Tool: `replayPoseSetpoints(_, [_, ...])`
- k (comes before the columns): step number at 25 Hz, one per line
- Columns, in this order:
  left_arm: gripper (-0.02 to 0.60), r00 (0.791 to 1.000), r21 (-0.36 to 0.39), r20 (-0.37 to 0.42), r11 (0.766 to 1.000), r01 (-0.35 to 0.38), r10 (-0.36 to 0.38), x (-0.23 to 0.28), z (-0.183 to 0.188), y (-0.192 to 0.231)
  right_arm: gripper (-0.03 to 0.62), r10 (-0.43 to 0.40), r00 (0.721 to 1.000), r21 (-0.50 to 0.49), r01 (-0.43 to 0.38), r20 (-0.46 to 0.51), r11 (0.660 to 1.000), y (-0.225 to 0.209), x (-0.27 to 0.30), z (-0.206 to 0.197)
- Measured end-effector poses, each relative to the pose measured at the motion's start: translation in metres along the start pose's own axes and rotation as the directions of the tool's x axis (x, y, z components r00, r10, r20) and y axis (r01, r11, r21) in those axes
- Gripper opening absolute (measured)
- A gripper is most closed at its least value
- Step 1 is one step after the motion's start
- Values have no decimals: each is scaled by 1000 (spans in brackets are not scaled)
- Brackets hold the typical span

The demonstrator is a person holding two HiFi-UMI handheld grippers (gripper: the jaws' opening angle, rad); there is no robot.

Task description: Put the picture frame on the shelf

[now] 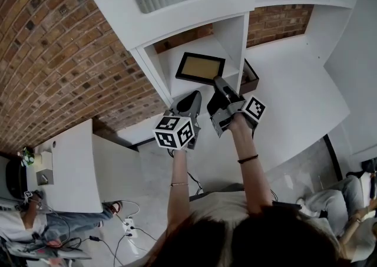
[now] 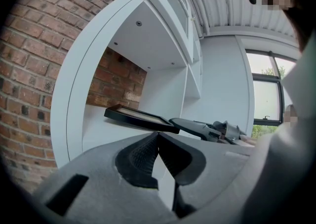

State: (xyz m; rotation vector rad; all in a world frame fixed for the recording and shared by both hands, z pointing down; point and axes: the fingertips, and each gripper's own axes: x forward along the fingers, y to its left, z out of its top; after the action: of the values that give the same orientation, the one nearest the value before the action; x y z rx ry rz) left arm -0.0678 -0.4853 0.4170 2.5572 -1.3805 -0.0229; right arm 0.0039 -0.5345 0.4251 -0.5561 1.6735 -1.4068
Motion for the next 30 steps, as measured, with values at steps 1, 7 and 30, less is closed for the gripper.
replayPoseSetpoints(1, [11, 1000, -1, -1, 1000, 0, 0, 1, 0, 0, 71, -5, 1000, 0, 5, -1, 1000, -1, 0, 0])
replayPoseSetpoints(7, [11, 1000, -2, 4, 1000, -1, 1, 2, 1, 3, 71, 0, 1000, -20, 0, -14, 1000, -2, 2, 0])
replayPoseSetpoints(30, [11, 1000, -11, -3, 1000, -7, 7, 0, -2, 5, 71, -7, 1000, -34, 7, -7, 999, 1, 3, 0])
